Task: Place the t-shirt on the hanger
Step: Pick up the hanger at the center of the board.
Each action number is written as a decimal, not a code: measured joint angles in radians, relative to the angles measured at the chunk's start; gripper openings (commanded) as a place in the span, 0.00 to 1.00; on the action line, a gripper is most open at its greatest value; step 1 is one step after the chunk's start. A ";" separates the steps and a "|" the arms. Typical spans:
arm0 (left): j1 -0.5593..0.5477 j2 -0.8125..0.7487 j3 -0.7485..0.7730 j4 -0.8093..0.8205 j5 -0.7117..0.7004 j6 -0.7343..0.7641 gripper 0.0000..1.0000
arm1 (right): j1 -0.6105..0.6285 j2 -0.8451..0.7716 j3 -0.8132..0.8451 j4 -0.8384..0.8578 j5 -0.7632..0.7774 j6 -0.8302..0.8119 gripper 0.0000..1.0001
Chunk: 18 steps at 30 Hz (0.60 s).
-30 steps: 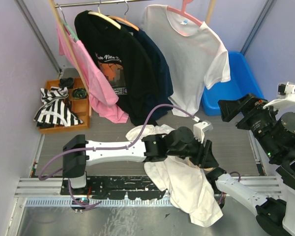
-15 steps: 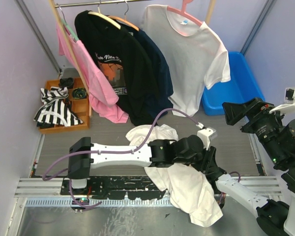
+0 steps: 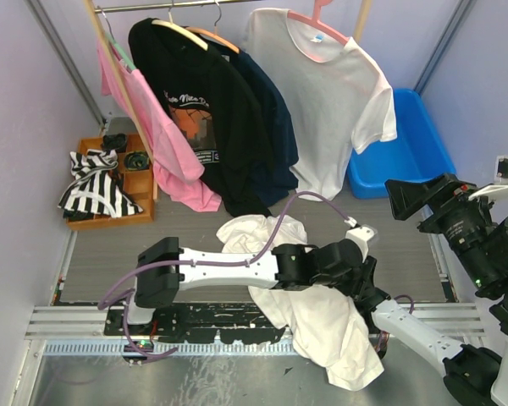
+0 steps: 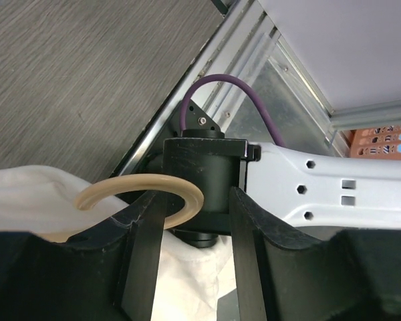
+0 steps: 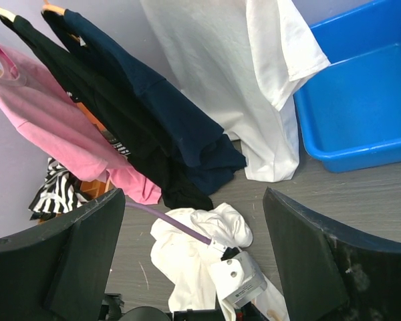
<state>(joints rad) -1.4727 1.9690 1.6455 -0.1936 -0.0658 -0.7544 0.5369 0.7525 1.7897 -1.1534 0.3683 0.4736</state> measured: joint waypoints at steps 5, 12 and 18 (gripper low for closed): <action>0.000 0.031 0.029 0.002 -0.003 0.006 0.50 | 0.006 -0.005 -0.002 0.000 0.000 0.000 0.90; 0.000 0.047 0.034 0.017 -0.004 0.005 0.19 | 0.014 -0.014 -0.017 0.000 0.000 0.000 0.90; 0.000 0.046 0.033 0.024 -0.023 0.000 0.00 | 0.020 -0.017 -0.022 0.001 0.000 0.000 0.90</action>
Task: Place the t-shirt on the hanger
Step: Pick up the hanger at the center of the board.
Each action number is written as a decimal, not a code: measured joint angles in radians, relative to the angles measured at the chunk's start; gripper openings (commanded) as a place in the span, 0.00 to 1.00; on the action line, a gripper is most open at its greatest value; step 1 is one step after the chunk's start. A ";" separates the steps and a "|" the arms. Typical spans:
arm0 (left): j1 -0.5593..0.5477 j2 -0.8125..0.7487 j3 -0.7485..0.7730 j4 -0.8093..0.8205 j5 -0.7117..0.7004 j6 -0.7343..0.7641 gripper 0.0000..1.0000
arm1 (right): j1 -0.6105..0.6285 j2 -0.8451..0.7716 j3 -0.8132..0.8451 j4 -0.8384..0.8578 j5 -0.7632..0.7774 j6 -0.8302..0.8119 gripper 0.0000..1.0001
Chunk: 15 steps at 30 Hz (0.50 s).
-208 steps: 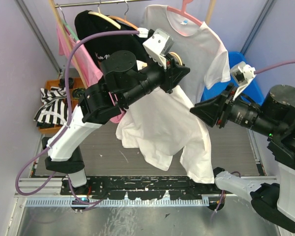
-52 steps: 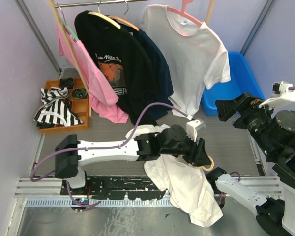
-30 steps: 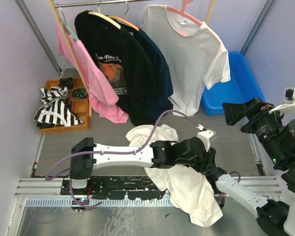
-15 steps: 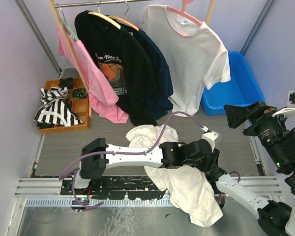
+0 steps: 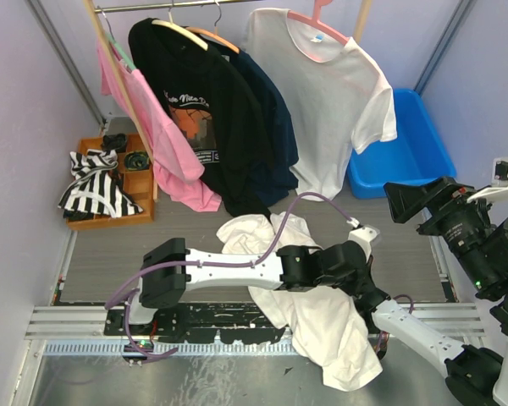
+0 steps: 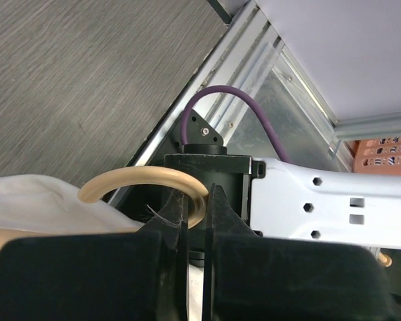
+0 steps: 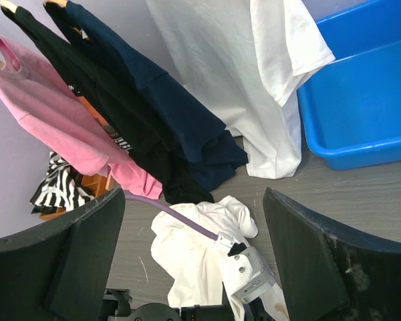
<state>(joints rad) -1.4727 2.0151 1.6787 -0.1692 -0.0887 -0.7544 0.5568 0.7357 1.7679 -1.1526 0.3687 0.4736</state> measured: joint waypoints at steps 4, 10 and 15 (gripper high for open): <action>0.002 -0.029 -0.027 -0.012 -0.023 0.010 0.00 | 0.004 -0.003 0.004 -0.001 0.000 0.000 0.90; 0.017 -0.192 -0.062 -0.118 -0.069 0.070 0.00 | 0.005 -0.002 0.084 -0.011 -0.003 0.000 0.90; 0.035 -0.334 0.010 -0.223 -0.110 0.147 0.00 | 0.005 0.005 0.194 -0.032 -0.003 0.000 0.89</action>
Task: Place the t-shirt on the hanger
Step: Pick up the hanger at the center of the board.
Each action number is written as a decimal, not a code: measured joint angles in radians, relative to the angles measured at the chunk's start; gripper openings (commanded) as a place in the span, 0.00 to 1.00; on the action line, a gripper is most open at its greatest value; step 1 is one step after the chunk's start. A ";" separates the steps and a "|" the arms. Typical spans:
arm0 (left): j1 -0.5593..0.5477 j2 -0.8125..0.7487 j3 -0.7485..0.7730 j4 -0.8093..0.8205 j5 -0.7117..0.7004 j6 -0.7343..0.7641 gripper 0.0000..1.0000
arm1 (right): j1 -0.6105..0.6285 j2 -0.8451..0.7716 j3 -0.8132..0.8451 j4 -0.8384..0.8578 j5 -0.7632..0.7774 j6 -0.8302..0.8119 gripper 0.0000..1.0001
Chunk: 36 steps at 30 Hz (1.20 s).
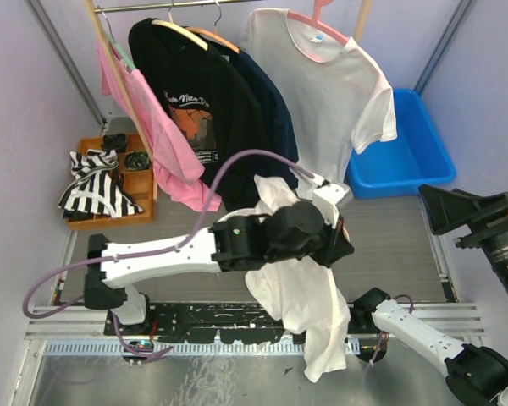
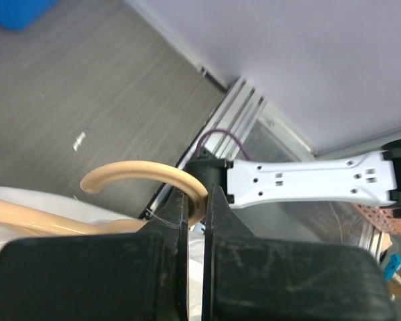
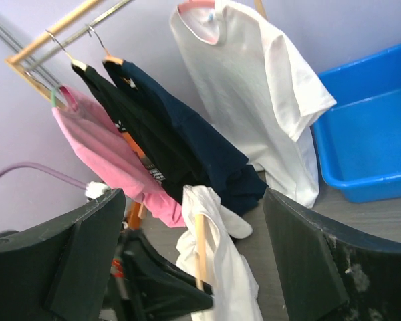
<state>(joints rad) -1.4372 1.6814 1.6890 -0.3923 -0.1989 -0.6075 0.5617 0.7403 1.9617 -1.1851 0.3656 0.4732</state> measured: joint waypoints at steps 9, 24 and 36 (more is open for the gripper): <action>0.035 -0.043 0.390 -0.223 -0.043 0.167 0.00 | 0.000 0.023 0.144 -0.042 -0.021 -0.017 0.89; 0.054 0.059 0.883 -0.303 -0.043 0.327 0.00 | 0.000 0.168 0.114 0.021 -0.372 -0.043 0.84; 0.068 0.084 0.867 -0.304 -0.071 0.335 0.00 | -0.129 0.153 -0.099 0.153 -0.632 -0.113 0.61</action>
<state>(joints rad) -1.3689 1.7657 2.5557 -0.6960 -0.2703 -0.2726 0.4324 0.8932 1.8626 -1.0321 -0.2661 0.3599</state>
